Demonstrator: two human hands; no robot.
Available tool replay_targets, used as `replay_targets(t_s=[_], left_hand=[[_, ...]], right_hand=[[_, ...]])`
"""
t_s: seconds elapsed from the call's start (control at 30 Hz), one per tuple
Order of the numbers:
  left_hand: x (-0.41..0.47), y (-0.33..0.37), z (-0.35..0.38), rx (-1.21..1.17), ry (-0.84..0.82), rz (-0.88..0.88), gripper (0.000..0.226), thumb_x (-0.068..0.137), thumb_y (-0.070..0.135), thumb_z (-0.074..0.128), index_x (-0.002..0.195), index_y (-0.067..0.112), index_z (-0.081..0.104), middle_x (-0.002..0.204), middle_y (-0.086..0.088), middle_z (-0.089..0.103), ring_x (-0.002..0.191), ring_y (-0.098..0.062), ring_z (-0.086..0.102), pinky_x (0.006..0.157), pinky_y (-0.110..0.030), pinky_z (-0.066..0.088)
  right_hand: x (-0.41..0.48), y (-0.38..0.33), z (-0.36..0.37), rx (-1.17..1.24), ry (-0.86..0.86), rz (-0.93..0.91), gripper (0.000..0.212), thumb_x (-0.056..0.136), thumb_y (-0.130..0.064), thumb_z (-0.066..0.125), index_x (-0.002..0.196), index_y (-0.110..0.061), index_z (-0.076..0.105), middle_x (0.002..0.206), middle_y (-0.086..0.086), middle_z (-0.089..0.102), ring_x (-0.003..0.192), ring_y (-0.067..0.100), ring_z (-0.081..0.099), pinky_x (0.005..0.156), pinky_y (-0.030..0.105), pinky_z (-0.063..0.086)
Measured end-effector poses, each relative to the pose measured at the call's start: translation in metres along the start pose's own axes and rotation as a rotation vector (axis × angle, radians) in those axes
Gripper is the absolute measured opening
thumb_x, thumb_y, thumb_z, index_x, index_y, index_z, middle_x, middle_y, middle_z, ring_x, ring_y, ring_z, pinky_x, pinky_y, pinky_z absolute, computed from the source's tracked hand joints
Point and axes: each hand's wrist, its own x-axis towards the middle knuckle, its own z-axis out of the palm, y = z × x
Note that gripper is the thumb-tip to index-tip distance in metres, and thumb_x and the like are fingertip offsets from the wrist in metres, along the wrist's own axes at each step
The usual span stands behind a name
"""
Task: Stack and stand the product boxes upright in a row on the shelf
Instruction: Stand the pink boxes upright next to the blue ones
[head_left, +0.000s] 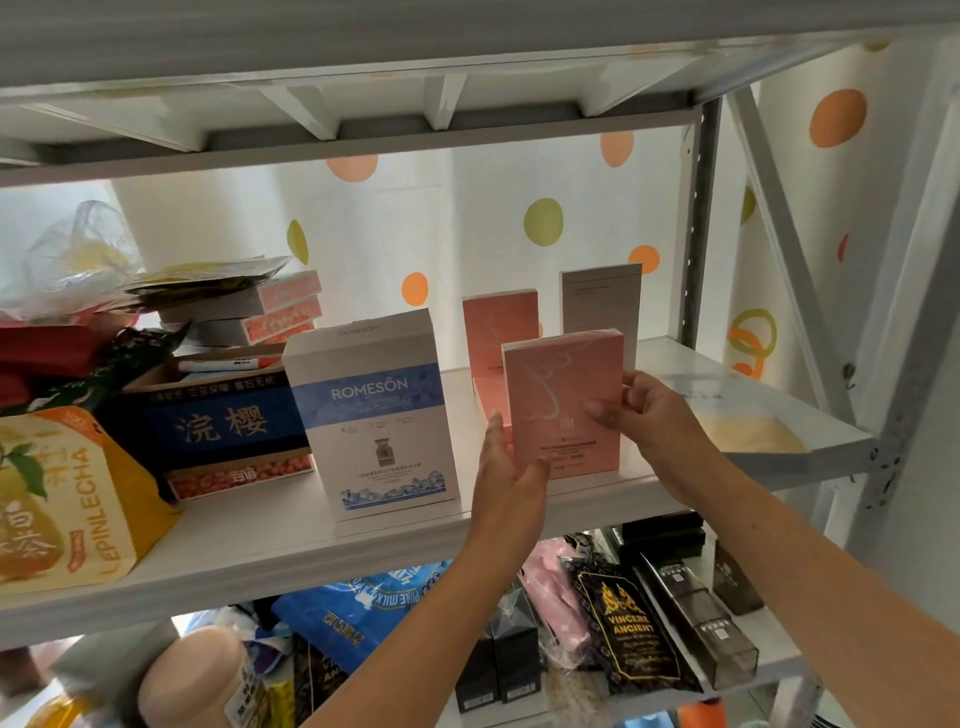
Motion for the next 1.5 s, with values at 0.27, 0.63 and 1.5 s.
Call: replay_targets(t_s=[0.27, 0.63, 1.5], left_hand=[[-0.007, 0.002, 0.007, 0.000, 0.007, 0.041, 0.070, 0.080, 0.020, 0.048, 0.146, 0.034, 0.029, 0.134, 0.009, 0.054, 0.118, -0.008, 0.055, 0.101, -0.038, 0.049], [0.043, 0.074, 0.018, 0.026, -0.054, 0.110, 0.055, 0.082, -0.006, 0.043, 0.127, 0.027, 0.046, 0.114, 0.003, 0.064, 0.101, -0.016, 0.063, 0.087, -0.039, 0.057], [0.109, 0.010, 0.012, 0.546, 0.252, -0.096, 0.064, 0.090, 0.009, 0.049, 0.150, 0.021, 0.031, 0.157, -0.001, 0.029, 0.139, -0.023, 0.038, 0.100, -0.036, 0.044]], right_hand=[[-0.006, 0.002, 0.004, -0.180, 0.066, -0.031, 0.036, 0.083, -0.010, 0.074, 0.117, -0.015, 0.064, 0.107, -0.001, 0.072, 0.098, 0.014, 0.069, 0.084, 0.027, 0.054], [0.041, -0.049, -0.019, -0.191, 0.182, -0.085, 0.033, 0.085, -0.003, 0.070, 0.116, -0.015, 0.064, 0.106, 0.000, 0.072, 0.101, 0.023, 0.069, 0.092, 0.041, 0.055], [0.135, 0.022, -0.002, -0.444, 0.323, 0.231, 0.037, 0.085, -0.016, 0.074, 0.120, -0.008, 0.063, 0.116, 0.010, 0.069, 0.105, 0.029, 0.065, 0.095, 0.042, 0.052]])
